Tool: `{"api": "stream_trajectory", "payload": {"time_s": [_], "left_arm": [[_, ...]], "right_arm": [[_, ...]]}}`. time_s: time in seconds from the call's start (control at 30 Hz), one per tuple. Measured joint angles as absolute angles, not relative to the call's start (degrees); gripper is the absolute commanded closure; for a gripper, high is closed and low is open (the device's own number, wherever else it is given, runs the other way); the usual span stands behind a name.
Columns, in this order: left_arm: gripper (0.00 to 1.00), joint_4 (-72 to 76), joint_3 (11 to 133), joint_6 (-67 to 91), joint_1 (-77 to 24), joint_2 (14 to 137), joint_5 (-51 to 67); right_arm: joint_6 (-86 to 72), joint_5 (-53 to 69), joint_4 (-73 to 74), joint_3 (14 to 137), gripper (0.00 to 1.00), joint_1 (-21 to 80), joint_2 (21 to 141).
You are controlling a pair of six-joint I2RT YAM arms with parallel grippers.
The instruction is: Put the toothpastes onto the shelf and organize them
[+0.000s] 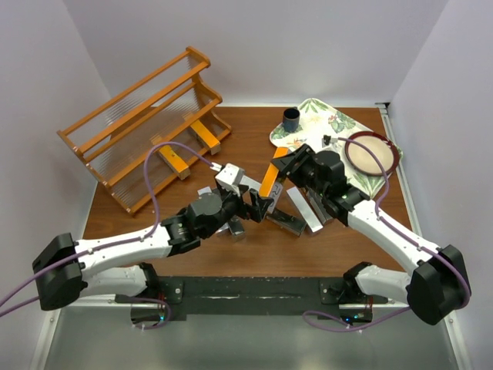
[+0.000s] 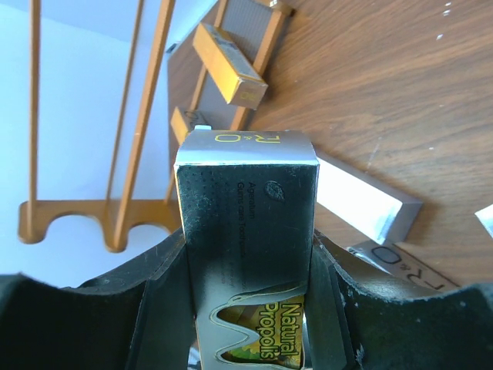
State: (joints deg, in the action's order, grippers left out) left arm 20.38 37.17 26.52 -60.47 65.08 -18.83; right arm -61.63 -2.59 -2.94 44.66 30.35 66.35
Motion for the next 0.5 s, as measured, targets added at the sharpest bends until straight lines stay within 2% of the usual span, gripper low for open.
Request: {"api": "stream_trajectory", "payload": {"time_s": [0.13,0.27,0.37,0.4,0.5], "left_arm": [[0.07,21.32,38.85,27.49,-62.19,67.83,-21.37],[0.15,21.32,39.86,28.80,-63.00,70.28,-23.77],[0.24,21.19,39.86,29.80,-63.16,71.18,-25.69],[0.31,21.19,39.86,30.04,-63.16,71.35,-26.09],[0.39,21.30,39.88,30.79,-63.40,72.01,-27.14]], "right_arm": [[-62.59,-1.89,-4.16,44.64,0.60,30.35,66.35],[-63.18,-1.54,-5.17,44.49,0.60,30.35,66.37],[-63.48,-1.26,-5.72,44.21,0.60,30.35,66.37],[-63.53,-1.10,-5.89,44.07,0.60,30.35,66.37],[-63.75,-0.58,-6.11,43.55,0.60,30.35,66.48]]}}
